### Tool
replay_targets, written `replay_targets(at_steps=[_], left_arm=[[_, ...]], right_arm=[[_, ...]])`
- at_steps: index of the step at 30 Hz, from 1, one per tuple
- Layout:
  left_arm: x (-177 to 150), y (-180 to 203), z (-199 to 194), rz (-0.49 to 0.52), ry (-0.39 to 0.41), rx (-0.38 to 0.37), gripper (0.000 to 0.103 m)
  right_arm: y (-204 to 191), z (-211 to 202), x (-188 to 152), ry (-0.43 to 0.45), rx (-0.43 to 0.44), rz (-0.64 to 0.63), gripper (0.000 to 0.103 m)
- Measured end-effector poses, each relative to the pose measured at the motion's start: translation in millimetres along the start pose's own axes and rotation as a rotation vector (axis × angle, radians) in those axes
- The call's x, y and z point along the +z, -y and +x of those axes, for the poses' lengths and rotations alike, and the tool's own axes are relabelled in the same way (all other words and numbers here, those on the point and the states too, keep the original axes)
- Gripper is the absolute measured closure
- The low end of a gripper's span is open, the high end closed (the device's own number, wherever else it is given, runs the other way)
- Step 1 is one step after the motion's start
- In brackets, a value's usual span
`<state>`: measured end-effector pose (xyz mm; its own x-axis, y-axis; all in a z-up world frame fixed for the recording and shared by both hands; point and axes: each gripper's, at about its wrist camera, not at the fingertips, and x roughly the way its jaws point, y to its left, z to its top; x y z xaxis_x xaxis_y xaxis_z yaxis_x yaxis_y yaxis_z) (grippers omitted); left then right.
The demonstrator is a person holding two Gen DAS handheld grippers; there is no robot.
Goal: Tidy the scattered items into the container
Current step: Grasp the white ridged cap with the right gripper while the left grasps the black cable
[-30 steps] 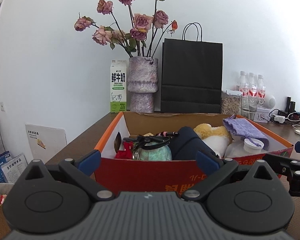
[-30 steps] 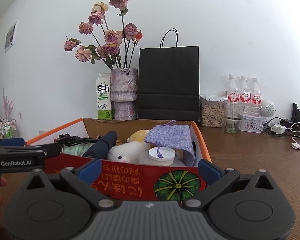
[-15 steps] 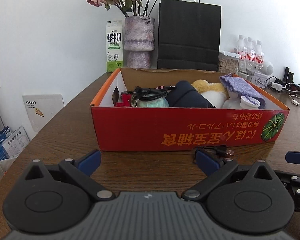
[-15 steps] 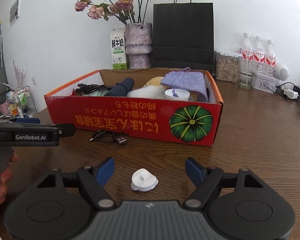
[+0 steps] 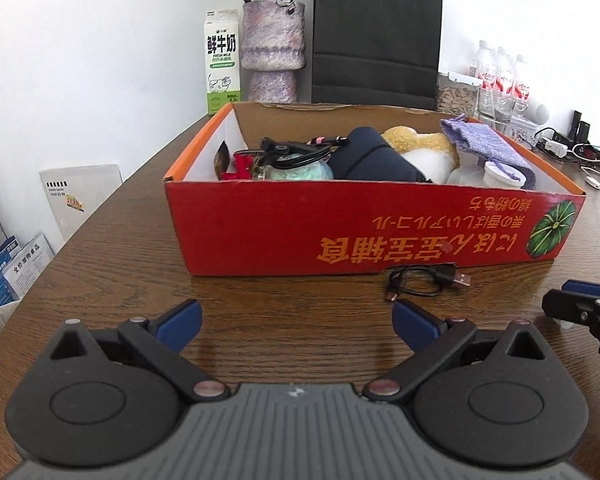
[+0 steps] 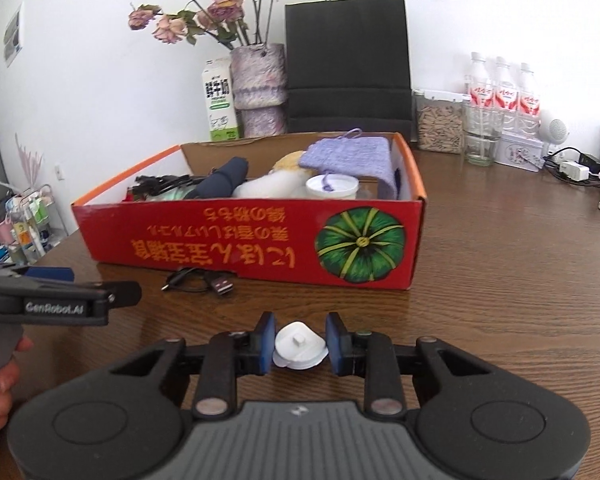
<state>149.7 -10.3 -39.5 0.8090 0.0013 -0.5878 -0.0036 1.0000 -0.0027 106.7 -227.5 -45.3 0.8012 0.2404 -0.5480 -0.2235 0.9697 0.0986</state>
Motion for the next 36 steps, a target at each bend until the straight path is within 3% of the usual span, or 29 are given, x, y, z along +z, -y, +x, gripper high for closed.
replay_targets(at_steps=[12, 17, 21, 23, 24, 26, 27, 31, 36], left_arm=[[23.2, 49.1, 22.3, -0.018, -0.05, -0.063, 0.0], [27.7, 62.5, 38.9, -0.036, -0.099, -0.048, 0.0], [25.0, 68.3, 40.5, -0.031, -0.092, -0.012, 0.0], [24.0, 68.9, 39.1, -0.024, -0.09, -0.002, 0.005], [23.3, 70.0, 37.6, -0.014, -0.087, 0.007, 0.012], [21.8, 71.9, 32.8, 0.009, -0.073, 0.006, 0.029], [21.8, 72.1, 29.5, 0.016, -0.069, -0.001, 0.044], [18.2, 68.7, 19.3, 0.037, -0.073, -0.024, 0.055], [11.0, 53.6, 7.2, 0.003, -0.062, -0.062, 0.059]], right_arm=[[16.8, 10.4, 10.5, 0.026, -0.058, -0.002, 0.077], [24.1, 13.2, 12.5, 0.032, -0.044, 0.013, 0.077], [25.0, 12.3, 12.2, 0.036, -0.027, 0.018, 0.077], [24.8, 12.1, 12.5, 0.038, -0.023, 0.018, 0.077], [24.3, 12.1, 12.0, 0.039, -0.021, 0.019, 0.077], [24.3, 11.9, 12.0, 0.041, -0.02, 0.02, 0.077], [24.1, 11.8, 11.8, 0.042, -0.018, 0.02, 0.077], [24.2, 11.3, 11.5, 0.045, -0.018, 0.023, 0.077], [24.1, 11.7, 11.4, 0.043, -0.018, 0.022, 0.077]])
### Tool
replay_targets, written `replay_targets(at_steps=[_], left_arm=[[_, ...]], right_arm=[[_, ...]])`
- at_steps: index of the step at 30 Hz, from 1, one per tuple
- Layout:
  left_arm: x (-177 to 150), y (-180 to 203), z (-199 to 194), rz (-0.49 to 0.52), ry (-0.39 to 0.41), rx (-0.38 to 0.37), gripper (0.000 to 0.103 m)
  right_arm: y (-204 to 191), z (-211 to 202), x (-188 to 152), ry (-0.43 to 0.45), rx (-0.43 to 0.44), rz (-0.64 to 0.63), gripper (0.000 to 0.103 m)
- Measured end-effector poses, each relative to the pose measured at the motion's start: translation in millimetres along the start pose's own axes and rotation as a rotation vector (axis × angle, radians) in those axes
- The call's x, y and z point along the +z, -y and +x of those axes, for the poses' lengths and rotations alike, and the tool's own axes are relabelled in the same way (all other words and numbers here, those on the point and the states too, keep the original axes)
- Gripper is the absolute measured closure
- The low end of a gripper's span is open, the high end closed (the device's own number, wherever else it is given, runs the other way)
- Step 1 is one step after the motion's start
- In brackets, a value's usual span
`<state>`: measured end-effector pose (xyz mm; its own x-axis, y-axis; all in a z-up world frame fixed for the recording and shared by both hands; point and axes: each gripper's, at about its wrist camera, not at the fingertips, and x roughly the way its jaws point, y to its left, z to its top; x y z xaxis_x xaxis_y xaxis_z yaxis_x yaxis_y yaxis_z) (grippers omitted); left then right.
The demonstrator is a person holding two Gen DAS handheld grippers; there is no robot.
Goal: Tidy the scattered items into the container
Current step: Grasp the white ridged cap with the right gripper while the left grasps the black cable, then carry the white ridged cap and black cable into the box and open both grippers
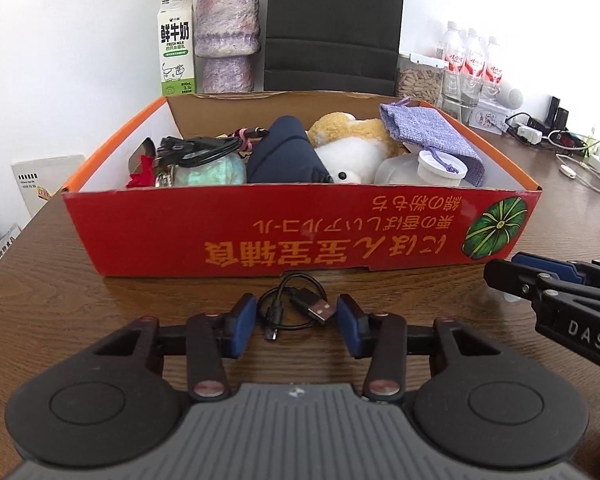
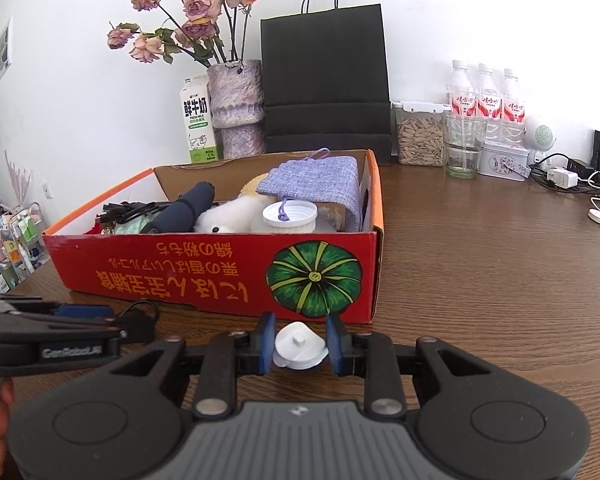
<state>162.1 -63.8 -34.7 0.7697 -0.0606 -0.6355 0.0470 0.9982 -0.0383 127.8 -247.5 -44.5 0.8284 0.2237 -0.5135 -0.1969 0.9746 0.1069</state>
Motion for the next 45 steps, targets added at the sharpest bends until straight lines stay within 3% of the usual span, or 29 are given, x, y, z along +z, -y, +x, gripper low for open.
replay_targets(at_steps=[15, 25, 34, 38, 42, 45], left_arm=[[-9.2, -17.4, -47.2, 0.017, 0.144, -0.05, 0.064], [28.1, -31.5, -78.3, 0.001, 0.329, -0.035, 0.063], [74.2, -36.1, -50.5, -0.03, 0.405, 0.003, 0.063], [85.1, -40.9, -20.1, -0.055, 0.435, 0.016, 0.063], [76.5, -42.0, 10.2, -0.019, 0.358, 0.037, 0.063], [72.9, -44.5, 11.6, -0.022, 0.356, 0.035, 0.063]], right_arm=[[-18.6, -19.0, -6.9, 0.078, 0.03, -0.055, 0.077], [-44.9, -33.3, 21.7, 0.2, 0.064, -0.098, 0.077], [-63.9, -1.1, 78.9, 0.305, 0.042, -0.102, 0.077], [-58.9, 22.7, 84.1, 0.303, 0.057, -0.045, 0.077], [-56.1, 37.0, 72.7, 0.254, 0.039, -0.075, 0.077], [-56.1, 39.9, 71.7, 0.244, 0.043, -0.069, 0.077]])
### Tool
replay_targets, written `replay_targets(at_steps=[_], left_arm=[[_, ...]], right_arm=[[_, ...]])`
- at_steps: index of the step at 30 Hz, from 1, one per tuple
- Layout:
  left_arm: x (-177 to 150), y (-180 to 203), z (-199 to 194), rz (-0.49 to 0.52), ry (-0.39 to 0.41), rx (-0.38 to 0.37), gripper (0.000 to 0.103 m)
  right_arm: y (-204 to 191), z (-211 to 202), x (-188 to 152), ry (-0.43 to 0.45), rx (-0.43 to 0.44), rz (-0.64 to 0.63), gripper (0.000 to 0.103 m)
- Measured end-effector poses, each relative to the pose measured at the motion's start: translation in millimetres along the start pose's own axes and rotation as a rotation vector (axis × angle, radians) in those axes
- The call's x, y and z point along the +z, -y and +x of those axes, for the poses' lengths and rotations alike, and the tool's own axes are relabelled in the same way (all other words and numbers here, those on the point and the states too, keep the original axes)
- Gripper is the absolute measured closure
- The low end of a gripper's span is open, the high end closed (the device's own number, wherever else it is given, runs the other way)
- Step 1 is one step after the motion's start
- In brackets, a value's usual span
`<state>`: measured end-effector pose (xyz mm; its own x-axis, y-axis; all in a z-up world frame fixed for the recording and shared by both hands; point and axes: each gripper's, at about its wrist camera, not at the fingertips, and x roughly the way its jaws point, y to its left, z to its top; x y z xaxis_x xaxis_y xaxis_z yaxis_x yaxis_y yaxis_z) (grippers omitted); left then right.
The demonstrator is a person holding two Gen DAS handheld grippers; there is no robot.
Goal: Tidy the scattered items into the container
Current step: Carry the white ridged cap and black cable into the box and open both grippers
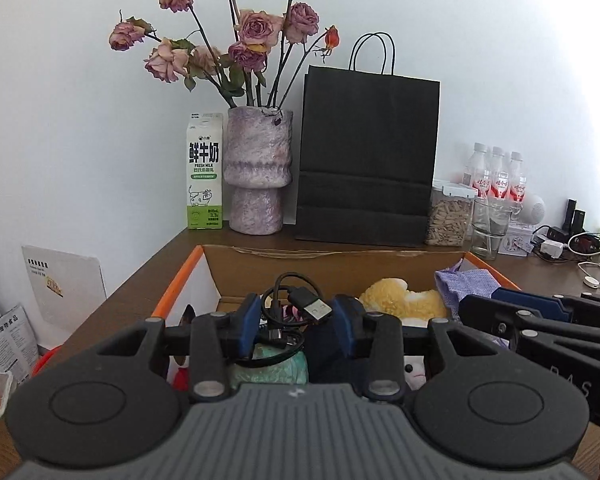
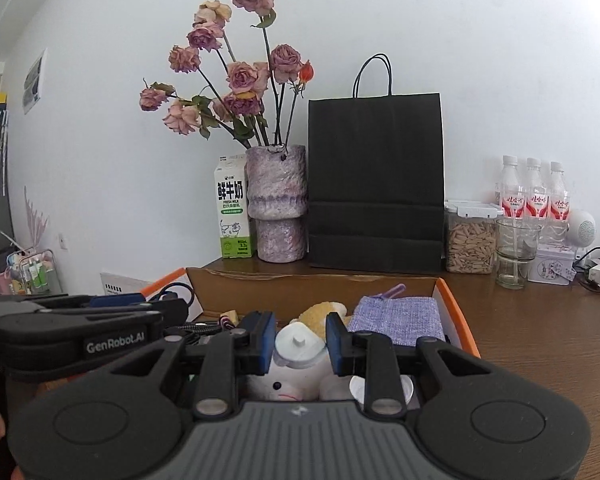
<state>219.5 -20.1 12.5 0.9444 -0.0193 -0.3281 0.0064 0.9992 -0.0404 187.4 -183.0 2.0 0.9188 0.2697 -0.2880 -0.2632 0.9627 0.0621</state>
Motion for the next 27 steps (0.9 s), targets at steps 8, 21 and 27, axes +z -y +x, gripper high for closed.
replay_targets(at_steps=[8, 21, 27], left_arm=[[-4.8, 2.7, -3.3, 0.018, 0.008, 0.015, 0.062], [-6.9, -1.9, -7.5, 0.006, 0.061, 0.138, 0.0], [-6.5, -5.0, -13.7, -0.004, 0.089, 0.143, 0.0]], right_arm=[[-3.5, -1.2, -4.0, -0.005, -0.001, -0.012, 0.077], [0.2, -11.4, -6.8, 0.056, -0.071, 0.013, 0.007], [-1.2, -12.5, -7.5, 0.062, -0.08, 0.008, 0.004]])
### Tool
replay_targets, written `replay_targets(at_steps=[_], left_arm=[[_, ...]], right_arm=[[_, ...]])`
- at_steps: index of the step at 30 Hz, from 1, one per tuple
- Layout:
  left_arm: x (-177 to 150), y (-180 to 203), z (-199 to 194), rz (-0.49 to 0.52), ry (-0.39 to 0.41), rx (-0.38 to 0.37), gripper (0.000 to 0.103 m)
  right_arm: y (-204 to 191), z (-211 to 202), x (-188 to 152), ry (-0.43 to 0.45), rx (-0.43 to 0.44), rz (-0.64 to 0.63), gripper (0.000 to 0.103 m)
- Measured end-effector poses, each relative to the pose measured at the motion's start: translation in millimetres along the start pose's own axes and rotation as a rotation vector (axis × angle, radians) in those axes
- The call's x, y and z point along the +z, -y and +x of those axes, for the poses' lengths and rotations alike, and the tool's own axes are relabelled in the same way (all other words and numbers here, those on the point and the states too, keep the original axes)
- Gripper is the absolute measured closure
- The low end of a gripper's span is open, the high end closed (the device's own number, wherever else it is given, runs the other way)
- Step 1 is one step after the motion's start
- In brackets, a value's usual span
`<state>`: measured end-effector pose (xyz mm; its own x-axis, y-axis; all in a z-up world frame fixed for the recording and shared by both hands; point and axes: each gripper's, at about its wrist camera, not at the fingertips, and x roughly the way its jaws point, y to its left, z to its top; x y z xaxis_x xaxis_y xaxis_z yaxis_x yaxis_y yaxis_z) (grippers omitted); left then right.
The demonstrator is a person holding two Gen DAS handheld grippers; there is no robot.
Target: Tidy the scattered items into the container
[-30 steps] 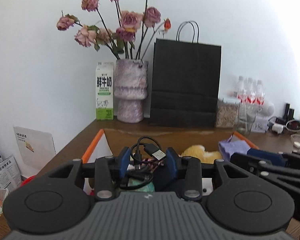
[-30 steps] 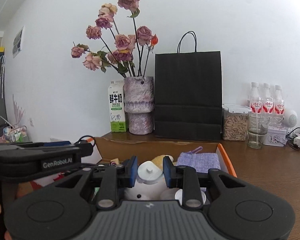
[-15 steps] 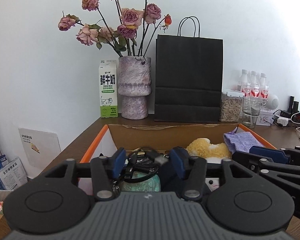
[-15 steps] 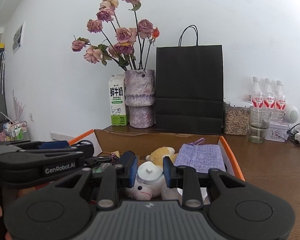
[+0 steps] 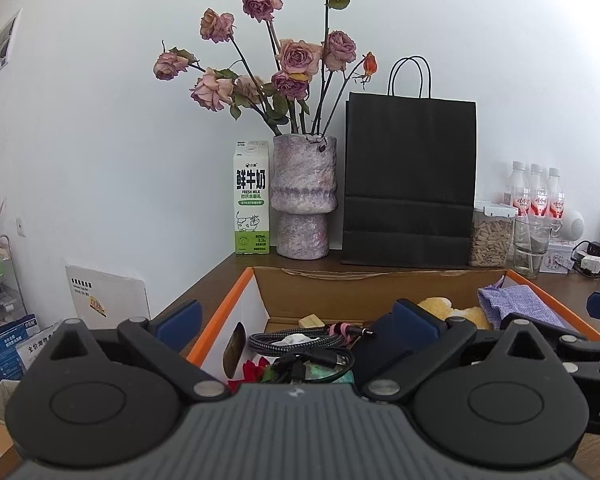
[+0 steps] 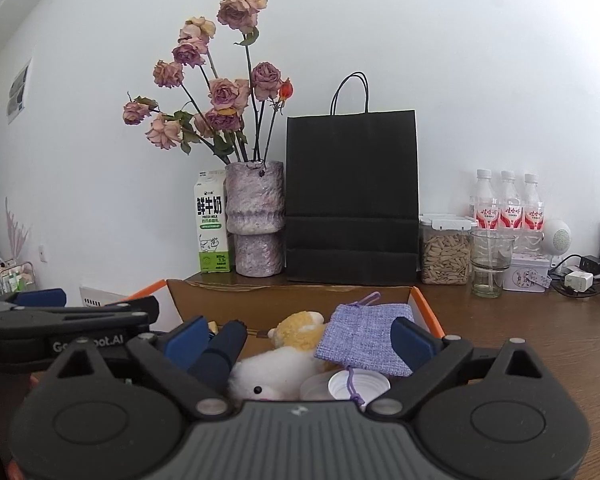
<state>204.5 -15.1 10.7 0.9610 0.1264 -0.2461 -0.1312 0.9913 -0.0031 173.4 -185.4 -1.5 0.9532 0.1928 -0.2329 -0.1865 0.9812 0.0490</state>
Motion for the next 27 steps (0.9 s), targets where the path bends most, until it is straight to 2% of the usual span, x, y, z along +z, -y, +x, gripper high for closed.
replay_targets(at_steps=[11, 19, 27], left_arm=[[-6.4, -7.1, -1.0, -0.016, -0.007, 0.018, 0.0], [-14.1, -4.3, -15.7, 0.013, 0.046, 0.011, 0.0], [-16.0, -7.4, -31.8, 0.016, 0.006, 0.008, 0.0]], right_arm=[[0.7, -3.2, -3.6, 0.001, -0.008, 0.001, 0.002], [2.2, -11.8, -13.0, 0.008, -0.017, -0.005, 0.001], [6.4, -29.7, -9.8, -0.03, -0.007, 0.014, 0.0]])
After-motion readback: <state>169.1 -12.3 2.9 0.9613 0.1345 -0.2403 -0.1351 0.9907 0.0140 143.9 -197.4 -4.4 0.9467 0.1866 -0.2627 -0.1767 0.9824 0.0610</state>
